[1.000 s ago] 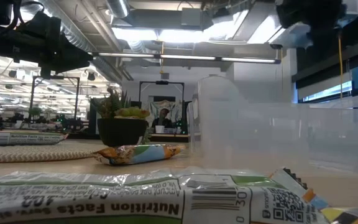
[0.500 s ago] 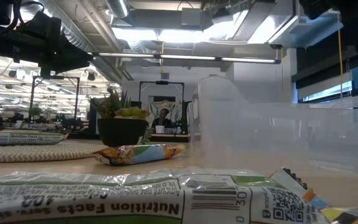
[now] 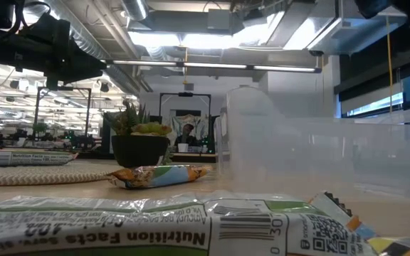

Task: Pick and place Granola Bars by type
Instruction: Put the red granola bar into the top transparent bin

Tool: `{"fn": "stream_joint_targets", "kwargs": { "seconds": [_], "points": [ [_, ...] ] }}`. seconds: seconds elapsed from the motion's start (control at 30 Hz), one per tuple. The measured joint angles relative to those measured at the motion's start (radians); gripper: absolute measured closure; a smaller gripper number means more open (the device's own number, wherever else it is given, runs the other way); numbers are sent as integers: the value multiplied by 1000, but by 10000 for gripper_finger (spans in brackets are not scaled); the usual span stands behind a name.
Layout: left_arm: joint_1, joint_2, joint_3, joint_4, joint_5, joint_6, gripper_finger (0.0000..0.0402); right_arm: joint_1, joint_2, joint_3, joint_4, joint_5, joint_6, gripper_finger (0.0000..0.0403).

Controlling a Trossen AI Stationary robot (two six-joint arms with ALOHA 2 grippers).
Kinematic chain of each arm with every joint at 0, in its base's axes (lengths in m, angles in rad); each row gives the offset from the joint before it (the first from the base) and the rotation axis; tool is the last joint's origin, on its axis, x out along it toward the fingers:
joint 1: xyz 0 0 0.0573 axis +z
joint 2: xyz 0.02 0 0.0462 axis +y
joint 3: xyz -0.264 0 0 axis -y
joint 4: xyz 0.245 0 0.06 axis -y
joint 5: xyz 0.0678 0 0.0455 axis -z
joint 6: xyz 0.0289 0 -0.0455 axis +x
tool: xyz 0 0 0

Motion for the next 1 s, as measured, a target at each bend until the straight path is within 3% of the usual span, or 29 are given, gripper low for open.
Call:
{"fn": "stream_joint_targets", "kwargs": {
  "seconds": [0.17, 0.47, 0.6, 1.0],
  "points": [
    [0, 0, 0, 0, 29, -2, 263, 47, 56, -26, 29, -24, 60, 96],
    [0, 0, 0, 0, 82, -2, 263, 136, 28, -286, 269, -102, 71, 96],
    [0, 0, 0, 0, 82, -1, 263, 157, 26, -400, 397, -186, 54, 95],
    [0, 0, 0, 0, 81, -1, 263, 162, 24, -642, 676, -210, 19, 101]
  ]
}}
